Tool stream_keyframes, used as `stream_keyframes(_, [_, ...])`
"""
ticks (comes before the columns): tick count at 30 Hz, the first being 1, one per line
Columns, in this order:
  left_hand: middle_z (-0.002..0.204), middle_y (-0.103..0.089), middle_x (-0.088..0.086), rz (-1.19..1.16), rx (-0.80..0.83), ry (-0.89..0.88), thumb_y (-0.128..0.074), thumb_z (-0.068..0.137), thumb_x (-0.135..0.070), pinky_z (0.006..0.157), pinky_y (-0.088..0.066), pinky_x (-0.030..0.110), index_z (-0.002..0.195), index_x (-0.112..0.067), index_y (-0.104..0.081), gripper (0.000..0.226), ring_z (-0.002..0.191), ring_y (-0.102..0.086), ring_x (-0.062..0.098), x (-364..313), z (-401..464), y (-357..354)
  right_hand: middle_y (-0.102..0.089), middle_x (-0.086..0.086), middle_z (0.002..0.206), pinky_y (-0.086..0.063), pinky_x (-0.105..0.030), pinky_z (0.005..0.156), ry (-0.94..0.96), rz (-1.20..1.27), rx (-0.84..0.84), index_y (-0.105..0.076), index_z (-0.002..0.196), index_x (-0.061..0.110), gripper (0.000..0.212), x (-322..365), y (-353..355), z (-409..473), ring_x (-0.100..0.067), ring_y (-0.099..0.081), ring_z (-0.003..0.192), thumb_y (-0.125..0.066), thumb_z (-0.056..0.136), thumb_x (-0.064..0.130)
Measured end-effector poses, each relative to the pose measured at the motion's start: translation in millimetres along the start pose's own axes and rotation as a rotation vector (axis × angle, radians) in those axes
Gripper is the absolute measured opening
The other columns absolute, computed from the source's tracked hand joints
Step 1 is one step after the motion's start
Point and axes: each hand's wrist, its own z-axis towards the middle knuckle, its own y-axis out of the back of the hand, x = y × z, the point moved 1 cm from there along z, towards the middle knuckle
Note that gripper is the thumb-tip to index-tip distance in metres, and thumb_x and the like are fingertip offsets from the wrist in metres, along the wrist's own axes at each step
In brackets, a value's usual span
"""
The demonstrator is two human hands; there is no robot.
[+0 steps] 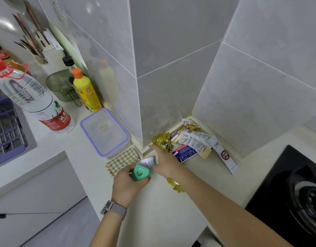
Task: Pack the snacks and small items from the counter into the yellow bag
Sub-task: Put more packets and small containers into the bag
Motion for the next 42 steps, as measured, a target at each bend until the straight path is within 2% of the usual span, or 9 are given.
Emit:
stream_keyframes(6, [0.083, -0.066, -0.014, 0.001, -0.012, 0.013, -0.084, 0.060, -0.024, 0.060, -0.040, 0.010, 0.088, -0.031, -0.060, 0.037, 0.075, -0.060, 0.001, 2, -2, 6, -0.053, -0.007, 0.132, -0.048, -0.037, 0.088, -0.001, -0.131, 0.084, -0.026, 0.139, 0.038, 0.069, -1, -21, 19, -0.033, -0.056, 0.114, -0.060, 0.083, 0.016])
stream_keyframes(14, [0.081, -0.064, -0.018, -0.004, -0.028, -0.008, -0.084, 0.061, -0.024, 0.060, -0.042, 0.012, 0.077, -0.040, -0.054, 0.038, 0.073, -0.059, 0.000, 4, -7, 11, -0.055, -0.010, 0.121, -0.053, -0.041, 0.085, 0.057, -0.107, 0.044, -0.035, 0.126, 0.040, 0.053, -10, -31, 29, -0.034, -0.059, 0.103, -0.057, 0.084, 0.016])
stream_keyframes(20, [0.084, -0.065, -0.015, -0.029, -0.022, 0.002, -0.084, 0.062, -0.023, 0.058, -0.040, 0.009, 0.088, -0.030, -0.061, 0.036, 0.075, -0.059, -0.002, 4, -5, 10, -0.042, -0.009, 0.136, -0.042, -0.042, 0.095, 0.048, -0.265, 0.049, -0.043, 0.127, 0.036, 0.045, -14, -38, 28, -0.036, -0.048, 0.120, -0.049, 0.090, 0.010])
stream_keyframes(23, [0.085, -0.065, -0.014, -0.046, -0.026, 0.009, -0.084, 0.061, -0.023, 0.060, -0.041, 0.010, 0.090, -0.029, -0.062, 0.037, 0.076, -0.060, 0.001, 6, -5, 11, -0.054, -0.010, 0.124, -0.048, -0.042, 0.091, 0.095, -0.190, 0.016, -0.046, 0.124, 0.029, 0.042, -14, -37, 27, -0.033, -0.055, 0.112, -0.049, 0.089, 0.007])
stream_keyframes(27, [0.087, -0.067, -0.010, -0.105, -0.018, 0.030, -0.084, 0.063, -0.019, 0.060, -0.044, 0.012, 0.087, -0.030, -0.062, 0.034, 0.079, -0.062, 0.009, 6, -9, 12, -0.061, -0.010, 0.113, -0.057, -0.044, 0.075, 0.114, 0.061, -0.015, -0.049, 0.120, 0.029, 0.038, -20, -29, 15, -0.031, -0.062, 0.096, -0.057, 0.088, 0.011])
stream_keyframes(30, [0.086, -0.067, -0.010, -0.166, -0.003, 0.038, -0.082, 0.065, -0.017, 0.058, -0.047, 0.007, 0.083, -0.032, -0.061, 0.032, 0.078, -0.062, 0.009, 4, -15, 12, -0.062, -0.010, 0.113, -0.059, -0.031, 0.062, 0.040, 0.441, 0.031, -0.051, 0.117, 0.027, 0.033, -28, -17, -1, -0.026, -0.067, 0.089, -0.060, 0.090, 0.009])
stream_keyframes(35, [0.087, -0.068, -0.007, -0.257, 0.030, 0.068, -0.079, 0.070, -0.016, 0.064, -0.048, 0.014, 0.089, -0.025, -0.066, 0.025, 0.078, -0.064, 0.012, 3, -22, 7, -0.062, -0.016, 0.109, -0.058, -0.034, 0.070, -0.072, 1.249, 0.010, -0.052, 0.114, 0.018, 0.039, -40, 3, -40, -0.024, -0.067, 0.082, -0.057, 0.087, -0.009])
stream_keyframes(40, [0.087, -0.063, -0.002, -0.462, 0.104, 0.088, -0.068, 0.082, -0.023, 0.070, -0.047, 0.027, 0.095, -0.018, -0.068, 0.014, 0.080, -0.057, 0.013, -18, -33, -1, -0.061, -0.021, 0.107, -0.057, -0.035, 0.068, -0.070, 1.615, -0.030, -0.054, 0.117, 0.007, 0.059, -55, 12, -77, -0.029, -0.065, 0.086, -0.077, 0.065, -0.011])
stream_keyframes(42, [0.087, -0.060, -0.001, -0.546, 0.138, 0.101, -0.067, 0.075, -0.038, 0.069, -0.047, 0.029, 0.096, -0.015, -0.067, 0.031, 0.080, -0.056, 0.014, -27, -40, -4, -0.064, -0.022, 0.103, -0.057, -0.034, 0.065, -0.041, 1.724, -0.042, -0.059, 0.107, 0.009, 0.059, -59, 18, -94, -0.028, -0.067, 0.083, -0.080, 0.055, -0.010])
